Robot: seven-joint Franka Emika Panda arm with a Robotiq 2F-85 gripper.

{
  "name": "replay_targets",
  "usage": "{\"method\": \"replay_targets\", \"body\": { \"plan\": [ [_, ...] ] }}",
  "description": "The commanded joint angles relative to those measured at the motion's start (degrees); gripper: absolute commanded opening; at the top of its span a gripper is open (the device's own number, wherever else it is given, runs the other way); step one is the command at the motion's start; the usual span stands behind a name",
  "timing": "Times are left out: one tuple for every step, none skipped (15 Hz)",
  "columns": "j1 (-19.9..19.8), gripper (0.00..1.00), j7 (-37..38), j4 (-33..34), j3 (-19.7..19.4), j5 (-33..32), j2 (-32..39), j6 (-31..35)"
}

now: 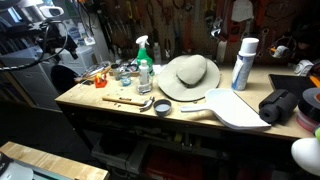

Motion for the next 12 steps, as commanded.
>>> {"method": "replay_targets", "body": {
  "plan": [
    [0.48, 1.0, 0.25, 0.14, -0.4, -0.29, 0.01, -0.2],
    [0.48, 1.0, 0.25, 0.14, -0.4, -0.29, 0.01, -0.2],
    [0.48, 1.0, 0.25, 0.14, -0.4, -0.29, 0.01, -0.2],
    [0.48, 1.0, 0.25, 0.14, -0.4, -0.29, 0.01, -0.2],
    [0.48, 1.0, 0.25, 0.14, -0.4, -0.29, 0.01, -0.2],
    [0.0, 1.0, -1.5, -0.36, -0.8, -2.12, 0.49, 2.96],
    [-0.67, 1.0, -2.22, 0.3, -1.0, -3.65, 1.64, 3.48],
    [-1.7, 1.0, -1.7, 0.62, -1.01, -5.44, 2.74, 4.91],
    [-2.78, 1.0, -0.65, 0.8, -1.09, -6.97, 4.02, 6.59],
    [-4.07, 1.0, 1.28, 0.65, -0.69, -8.8, 4.84, 8.99],
    [-4.73, 1.0, 2.57, 0.71, -0.65, -9.43, 5.74, 10.72],
    [-4.91, 1.0, 4.16, 0.71, -0.55, -8.75, 6.71, 11.87]
  ]
}}
